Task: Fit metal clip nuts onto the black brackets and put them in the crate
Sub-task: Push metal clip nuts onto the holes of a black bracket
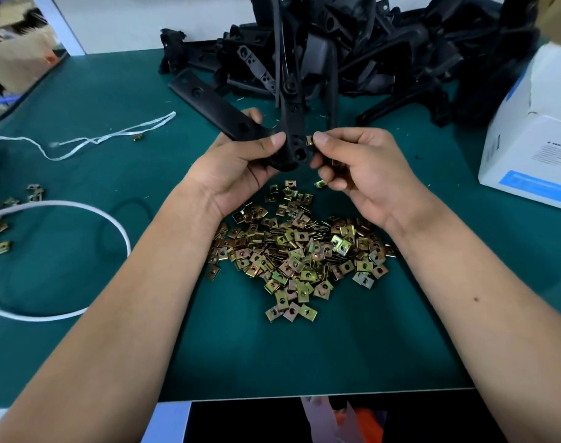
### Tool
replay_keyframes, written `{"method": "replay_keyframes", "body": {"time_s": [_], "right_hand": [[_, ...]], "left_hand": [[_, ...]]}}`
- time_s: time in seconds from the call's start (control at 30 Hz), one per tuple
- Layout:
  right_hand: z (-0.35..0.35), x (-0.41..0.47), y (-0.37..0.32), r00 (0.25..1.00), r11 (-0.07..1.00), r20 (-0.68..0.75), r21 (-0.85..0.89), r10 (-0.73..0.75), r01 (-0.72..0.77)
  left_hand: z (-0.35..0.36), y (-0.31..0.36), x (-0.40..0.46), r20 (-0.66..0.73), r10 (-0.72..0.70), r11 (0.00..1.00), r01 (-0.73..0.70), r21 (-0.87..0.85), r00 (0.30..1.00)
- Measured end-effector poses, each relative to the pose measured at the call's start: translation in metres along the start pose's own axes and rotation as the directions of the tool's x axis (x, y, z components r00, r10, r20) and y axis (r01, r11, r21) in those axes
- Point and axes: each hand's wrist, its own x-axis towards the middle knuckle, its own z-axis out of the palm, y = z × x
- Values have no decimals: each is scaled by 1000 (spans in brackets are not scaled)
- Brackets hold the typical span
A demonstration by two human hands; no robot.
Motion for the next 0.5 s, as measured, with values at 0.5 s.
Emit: {"method": "replay_keyframes", "body": {"time_s": [0.5], "right_hand": [[4,-2,1,998,997,-53,-78,-25,20]], "left_hand": [[8,-3,-2,-25,20,996,-17,91,999]]}}
